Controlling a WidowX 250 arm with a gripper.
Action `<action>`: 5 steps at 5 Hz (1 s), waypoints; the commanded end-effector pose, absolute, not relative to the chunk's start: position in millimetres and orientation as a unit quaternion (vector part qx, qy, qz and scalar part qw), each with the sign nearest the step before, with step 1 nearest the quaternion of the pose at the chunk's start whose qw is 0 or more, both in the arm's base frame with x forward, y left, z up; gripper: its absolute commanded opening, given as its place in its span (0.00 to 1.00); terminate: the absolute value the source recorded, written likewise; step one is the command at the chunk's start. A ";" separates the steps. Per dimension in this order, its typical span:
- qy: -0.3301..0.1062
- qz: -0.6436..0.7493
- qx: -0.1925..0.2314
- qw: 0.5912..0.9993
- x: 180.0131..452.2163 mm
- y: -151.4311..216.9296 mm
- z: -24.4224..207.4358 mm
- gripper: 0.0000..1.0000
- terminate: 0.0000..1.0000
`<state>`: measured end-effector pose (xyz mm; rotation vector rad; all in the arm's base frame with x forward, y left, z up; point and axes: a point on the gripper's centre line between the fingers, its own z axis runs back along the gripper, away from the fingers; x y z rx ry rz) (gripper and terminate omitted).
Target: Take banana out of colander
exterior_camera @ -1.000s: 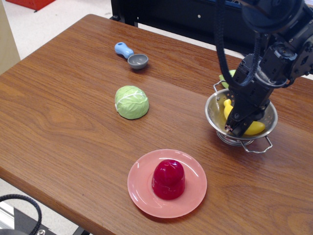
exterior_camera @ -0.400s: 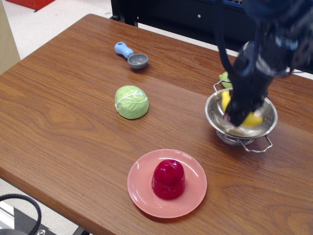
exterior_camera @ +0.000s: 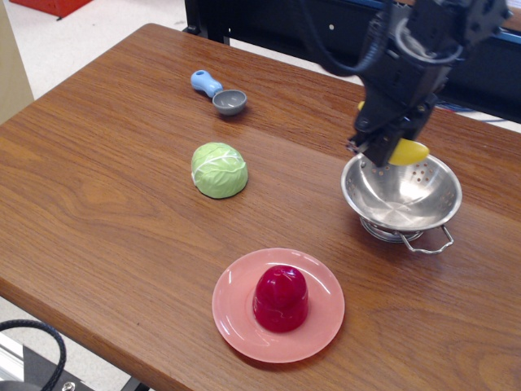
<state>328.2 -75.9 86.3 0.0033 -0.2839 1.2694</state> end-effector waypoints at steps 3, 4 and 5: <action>-0.097 0.511 0.002 0.854 245.3 73.6 87.5 0.00 0.00; -0.066 0.472 0.030 0.879 238.1 98.2 63.4 0.00 0.00; -0.080 0.430 0.027 0.899 233.1 109.7 48.0 0.00 0.00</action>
